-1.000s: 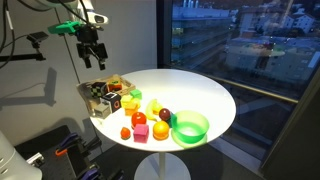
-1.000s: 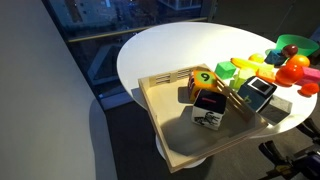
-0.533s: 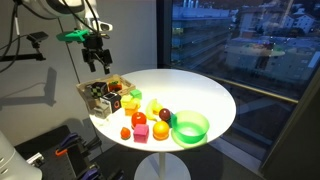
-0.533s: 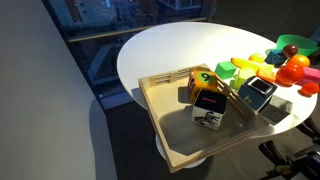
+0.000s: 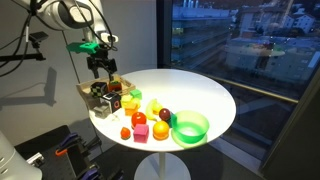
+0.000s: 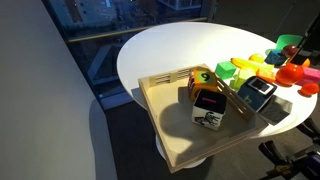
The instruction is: Move the black and white cube from the table to the tray
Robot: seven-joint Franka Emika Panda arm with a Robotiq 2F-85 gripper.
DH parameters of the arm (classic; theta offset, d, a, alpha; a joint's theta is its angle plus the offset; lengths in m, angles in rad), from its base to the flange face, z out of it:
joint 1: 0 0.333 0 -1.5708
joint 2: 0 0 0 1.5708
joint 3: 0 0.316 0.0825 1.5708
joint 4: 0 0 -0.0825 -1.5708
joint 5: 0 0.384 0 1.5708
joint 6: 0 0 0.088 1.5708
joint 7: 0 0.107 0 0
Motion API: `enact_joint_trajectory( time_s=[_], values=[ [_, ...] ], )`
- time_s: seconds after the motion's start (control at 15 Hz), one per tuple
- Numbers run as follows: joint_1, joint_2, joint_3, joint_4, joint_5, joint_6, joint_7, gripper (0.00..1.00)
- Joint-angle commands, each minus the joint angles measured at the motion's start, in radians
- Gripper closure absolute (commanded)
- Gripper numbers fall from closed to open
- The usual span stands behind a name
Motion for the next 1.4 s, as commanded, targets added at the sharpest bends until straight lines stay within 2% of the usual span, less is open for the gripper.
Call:
enact_joint_trajectory(
  time_s=[0.0, 0.47, 1.33],
  values=[
    [0.016, 0.047, -0.012, 0.003, 0.029, 0.056, -0.058, 0.00],
    [0.024, 0.112, 0.002, -0.042, 0.015, 0.201, -0.047, 0.00],
    [0.011, 0.179, 0.005, -0.078, -0.010, 0.274, -0.004, 0.00]
  ],
)
